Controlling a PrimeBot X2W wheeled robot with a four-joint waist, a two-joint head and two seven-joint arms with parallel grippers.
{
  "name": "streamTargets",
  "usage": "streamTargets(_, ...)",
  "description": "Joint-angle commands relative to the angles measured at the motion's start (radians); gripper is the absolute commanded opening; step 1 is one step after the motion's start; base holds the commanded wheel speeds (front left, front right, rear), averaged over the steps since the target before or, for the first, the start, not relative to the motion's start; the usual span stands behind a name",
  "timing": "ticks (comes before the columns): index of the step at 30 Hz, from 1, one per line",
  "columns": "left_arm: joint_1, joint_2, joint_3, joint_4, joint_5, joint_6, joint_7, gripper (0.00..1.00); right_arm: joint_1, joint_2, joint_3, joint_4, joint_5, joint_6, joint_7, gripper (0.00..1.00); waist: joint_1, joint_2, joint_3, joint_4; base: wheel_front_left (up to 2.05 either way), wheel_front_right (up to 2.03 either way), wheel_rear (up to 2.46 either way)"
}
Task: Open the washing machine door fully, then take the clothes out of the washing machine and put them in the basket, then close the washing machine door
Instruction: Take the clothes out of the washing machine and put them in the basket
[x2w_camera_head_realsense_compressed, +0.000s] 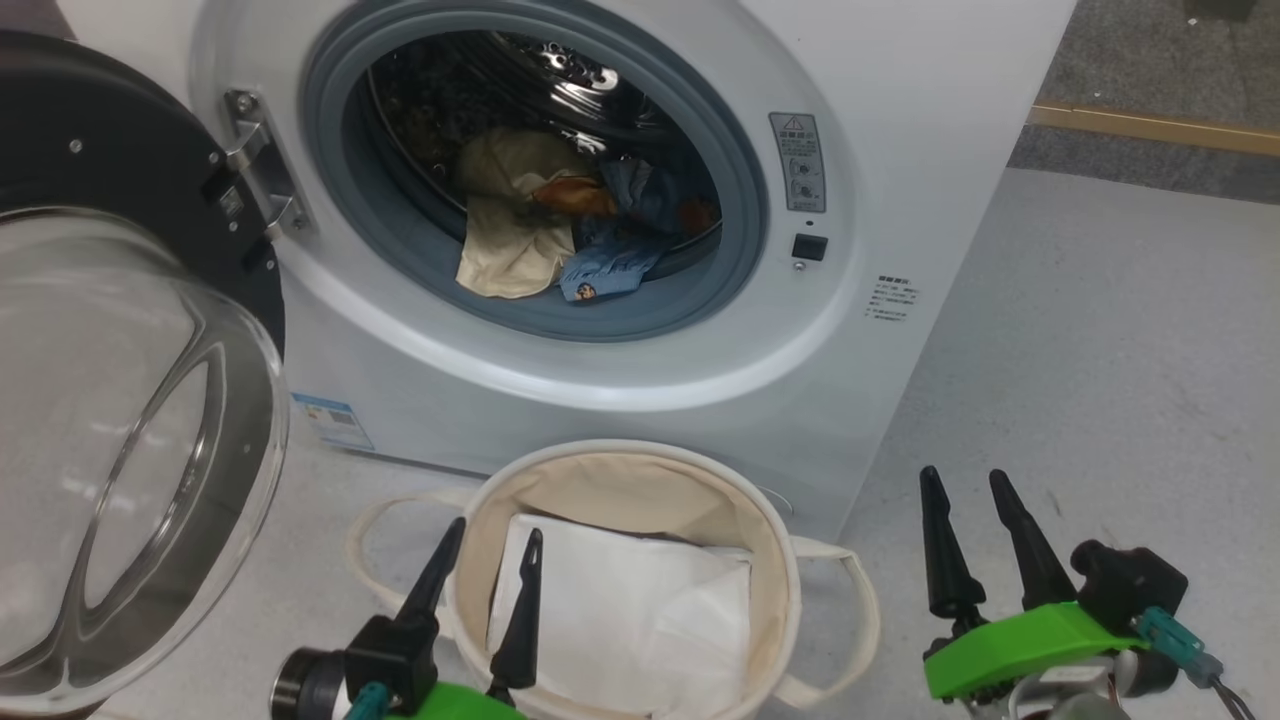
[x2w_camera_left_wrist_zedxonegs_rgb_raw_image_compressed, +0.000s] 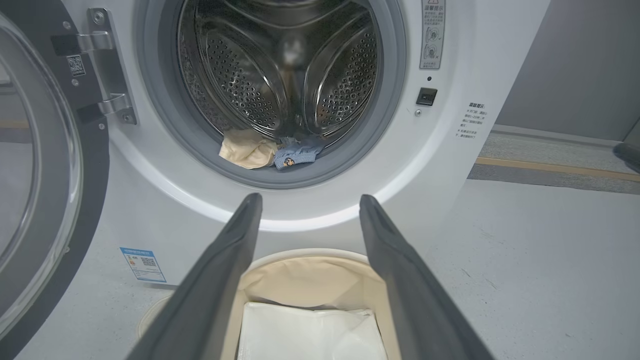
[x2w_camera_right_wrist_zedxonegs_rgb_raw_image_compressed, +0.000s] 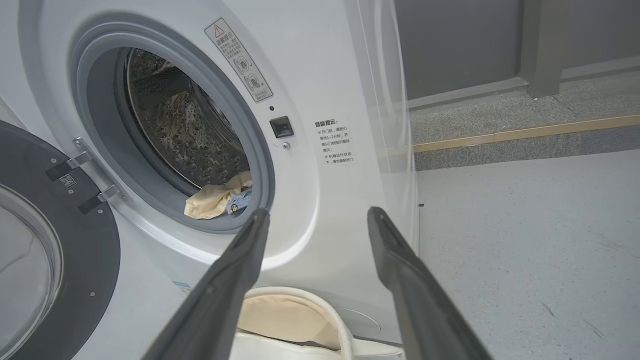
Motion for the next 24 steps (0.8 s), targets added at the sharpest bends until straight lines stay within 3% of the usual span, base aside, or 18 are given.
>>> streamTargets(1,-0.031,-0.004,0.028,-0.027,0.011,-0.002,-0.012,1.00,-0.028,0.001,0.026,-0.028,0.004,0.001,-0.012,1.00,0.0000,0.0000,0.000,0.000,0.56,-0.56,0.00)
streamTargets(14,-0.090,0.005,0.066,-0.013,0.024,0.017,-0.012,1.00,-0.021,0.001,0.070,-0.066,-0.011,0.001,-0.012,1.00,0.0000,0.0000,0.074,-0.017,0.07,-0.07,0.00)
streamTargets(18,-0.209,0.031,0.099,0.048,0.048,0.049,-0.010,1.00,-0.032,0.001,0.074,-0.078,-0.009,0.001,-0.012,1.00,0.0000,0.0000,0.156,-0.032,0.00,0.00,0.00)
streamTargets(24,-0.468,0.085,0.124,0.162,0.077,0.054,0.031,1.00,-0.082,0.001,0.078,-0.096,-0.007,0.001,-0.012,1.00,0.0000,0.0000,0.323,-0.064,0.00,0.00,0.00)
